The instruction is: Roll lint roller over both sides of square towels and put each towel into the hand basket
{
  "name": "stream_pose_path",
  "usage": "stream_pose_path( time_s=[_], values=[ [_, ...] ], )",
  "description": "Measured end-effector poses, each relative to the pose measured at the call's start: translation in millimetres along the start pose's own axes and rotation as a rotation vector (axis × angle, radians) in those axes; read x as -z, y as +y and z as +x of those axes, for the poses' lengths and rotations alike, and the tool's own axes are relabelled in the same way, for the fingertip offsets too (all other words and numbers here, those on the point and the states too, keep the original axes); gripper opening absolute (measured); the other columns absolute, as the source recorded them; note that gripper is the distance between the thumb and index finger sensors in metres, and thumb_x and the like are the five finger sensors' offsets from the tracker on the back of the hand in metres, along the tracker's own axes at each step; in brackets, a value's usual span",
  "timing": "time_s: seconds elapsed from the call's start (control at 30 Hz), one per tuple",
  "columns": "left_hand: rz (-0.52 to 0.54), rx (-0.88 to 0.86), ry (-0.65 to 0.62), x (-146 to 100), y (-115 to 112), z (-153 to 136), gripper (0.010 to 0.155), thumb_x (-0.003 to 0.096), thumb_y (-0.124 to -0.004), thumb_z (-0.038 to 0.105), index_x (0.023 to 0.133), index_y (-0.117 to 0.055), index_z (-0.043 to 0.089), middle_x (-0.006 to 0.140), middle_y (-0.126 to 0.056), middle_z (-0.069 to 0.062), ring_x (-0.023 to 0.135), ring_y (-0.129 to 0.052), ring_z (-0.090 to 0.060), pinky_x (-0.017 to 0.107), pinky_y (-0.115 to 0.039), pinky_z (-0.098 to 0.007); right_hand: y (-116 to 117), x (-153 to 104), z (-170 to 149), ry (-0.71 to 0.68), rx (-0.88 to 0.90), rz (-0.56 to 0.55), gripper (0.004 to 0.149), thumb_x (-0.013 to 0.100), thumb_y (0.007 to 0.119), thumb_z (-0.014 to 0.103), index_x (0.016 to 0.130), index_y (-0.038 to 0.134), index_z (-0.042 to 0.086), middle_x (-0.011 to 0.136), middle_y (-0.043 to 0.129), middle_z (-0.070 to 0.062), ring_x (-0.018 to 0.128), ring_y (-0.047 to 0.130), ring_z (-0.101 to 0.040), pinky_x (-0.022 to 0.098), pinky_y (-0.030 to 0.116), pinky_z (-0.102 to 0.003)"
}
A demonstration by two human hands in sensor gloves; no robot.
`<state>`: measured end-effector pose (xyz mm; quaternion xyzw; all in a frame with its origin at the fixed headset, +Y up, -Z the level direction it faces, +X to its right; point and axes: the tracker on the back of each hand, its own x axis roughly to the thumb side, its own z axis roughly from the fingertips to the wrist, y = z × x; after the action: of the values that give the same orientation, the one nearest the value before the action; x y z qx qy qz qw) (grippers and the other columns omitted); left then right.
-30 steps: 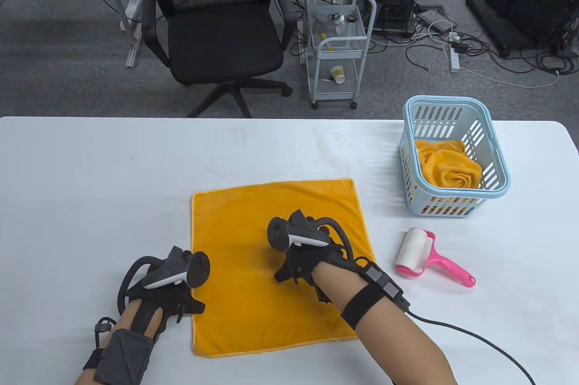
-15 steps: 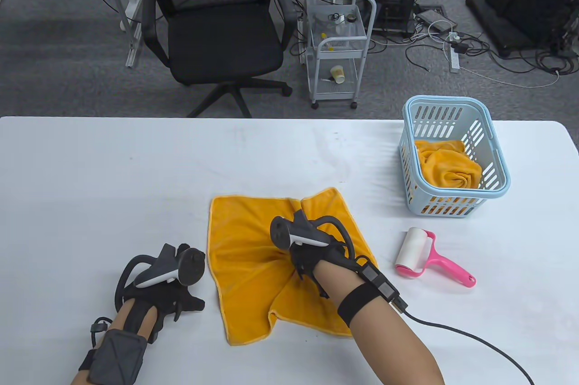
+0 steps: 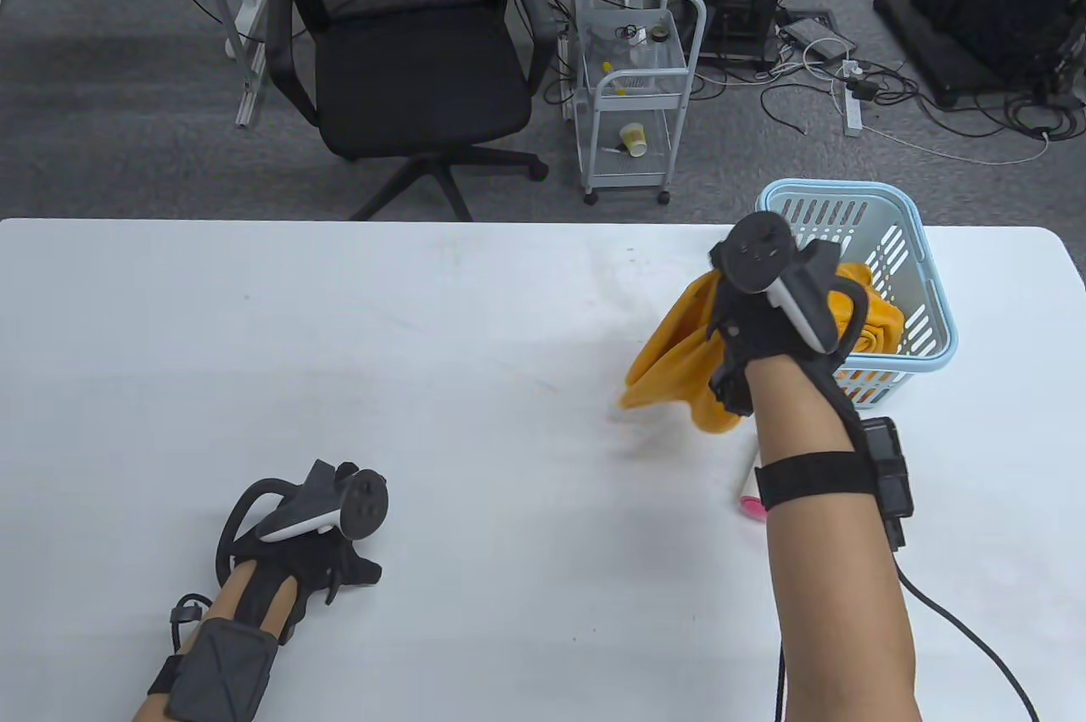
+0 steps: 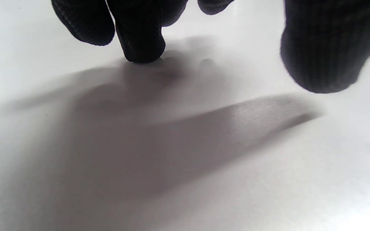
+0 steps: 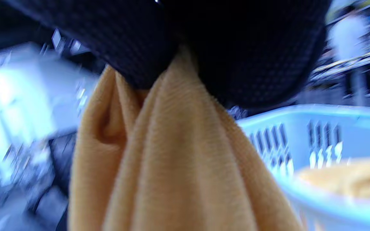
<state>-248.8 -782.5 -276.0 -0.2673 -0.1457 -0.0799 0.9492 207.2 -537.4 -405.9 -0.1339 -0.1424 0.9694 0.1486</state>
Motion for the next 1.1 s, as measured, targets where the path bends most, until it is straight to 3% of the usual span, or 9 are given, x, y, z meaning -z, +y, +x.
stream_pose_path(
  time_s=[0.17,0.27,0.37,0.47,0.5,0.57,0.63,0.8,1.1],
  values=[
    [-0.002,0.003,-0.003,0,0,0,0.098,0.0335,-0.089,0.064,0.109,-0.038,0.028,0.119,-0.038,-0.019,0.105,-0.072,-0.044,0.074,-0.059,-0.066,-61,22,-41,0.197,0.233,-0.260,0.047,0.051,0.087,0.023,0.096,0.078,0.012,0.100,0.066,-0.017,0.076,0.093,-0.034,0.052,0.090,-0.045],
    [-0.004,0.010,-0.004,0,-1,1,0.098,0.0334,-0.089,0.064,0.109,-0.038,0.028,0.120,-0.038,-0.018,0.105,-0.072,-0.044,0.074,-0.059,-0.066,-67,28,-59,0.238,0.270,-0.308,0.055,0.051,0.088,0.029,0.100,0.071,0.011,0.103,0.059,-0.018,0.083,0.088,-0.035,0.057,0.087,-0.045],
    [-0.005,0.014,-0.005,0,-1,1,0.098,0.0334,-0.089,0.064,0.109,-0.038,0.028,0.119,-0.038,-0.019,0.104,-0.072,-0.044,0.074,-0.059,-0.066,-47,34,-82,0.263,0.289,-0.250,0.066,0.051,0.088,0.038,0.104,0.063,0.009,0.107,0.049,-0.020,0.092,0.079,-0.038,0.063,0.082,-0.047],
    [-0.005,0.012,-0.004,0,-1,1,0.098,0.0335,-0.089,0.064,0.109,-0.039,0.028,0.119,-0.039,-0.019,0.105,-0.072,-0.044,0.074,-0.059,-0.065,-10,39,-105,0.280,0.271,-0.077,0.081,0.051,0.082,0.050,0.109,0.049,0.004,0.110,0.035,-0.026,0.099,0.062,-0.047,0.066,0.071,-0.053],
    [-0.005,0.011,-0.003,0,-1,1,0.098,0.0335,-0.089,0.064,0.109,-0.039,0.028,0.119,-0.039,-0.018,0.105,-0.071,-0.044,0.074,-0.059,-0.066,6,40,-114,0.270,0.273,0.034,0.080,0.052,0.079,0.052,0.110,0.048,0.008,0.111,0.034,-0.026,0.100,0.051,-0.052,0.066,0.066,-0.058],
    [-0.005,0.009,-0.002,0,-1,1,0.097,0.0336,-0.089,0.064,0.109,-0.039,0.029,0.119,-0.039,-0.018,0.105,-0.072,-0.044,0.074,-0.059,-0.066,27,37,-123,0.269,0.317,0.115,0.076,0.053,0.078,0.051,0.111,0.051,0.011,0.113,0.032,-0.024,0.100,0.037,-0.056,0.065,0.058,-0.066],
    [-0.005,0.011,-0.001,0,-1,2,0.097,0.0335,-0.089,0.064,0.109,-0.039,0.029,0.120,-0.039,-0.018,0.105,-0.072,-0.044,0.074,-0.059,-0.066,40,34,-128,0.259,0.275,0.135,0.074,0.053,0.077,0.051,0.111,0.053,0.011,0.113,0.036,-0.023,0.101,0.037,-0.054,0.066,0.057,-0.065],
    [-0.006,0.009,0.002,0,-1,1,0.097,0.0336,-0.089,0.065,0.109,-0.040,0.029,0.120,-0.041,-0.017,0.105,-0.072,-0.043,0.075,-0.058,-0.065,45,23,-113,0.159,0.172,0.157,0.071,0.054,0.075,0.050,0.110,0.054,0.012,0.114,0.038,-0.019,0.103,0.036,-0.050,0.067,0.053,-0.064],
    [-0.002,0.011,0.014,0,0,2,0.095,0.0339,-0.088,0.065,0.109,-0.041,0.029,0.120,-0.043,-0.014,0.105,-0.072,-0.042,0.075,-0.058,-0.065,50,-48,-47,-0.130,0.034,0.116,0.070,0.054,0.074,0.051,0.110,0.055,0.014,0.115,0.040,-0.018,0.103,0.035,-0.048,0.068,0.050,-0.063]
  ],
)
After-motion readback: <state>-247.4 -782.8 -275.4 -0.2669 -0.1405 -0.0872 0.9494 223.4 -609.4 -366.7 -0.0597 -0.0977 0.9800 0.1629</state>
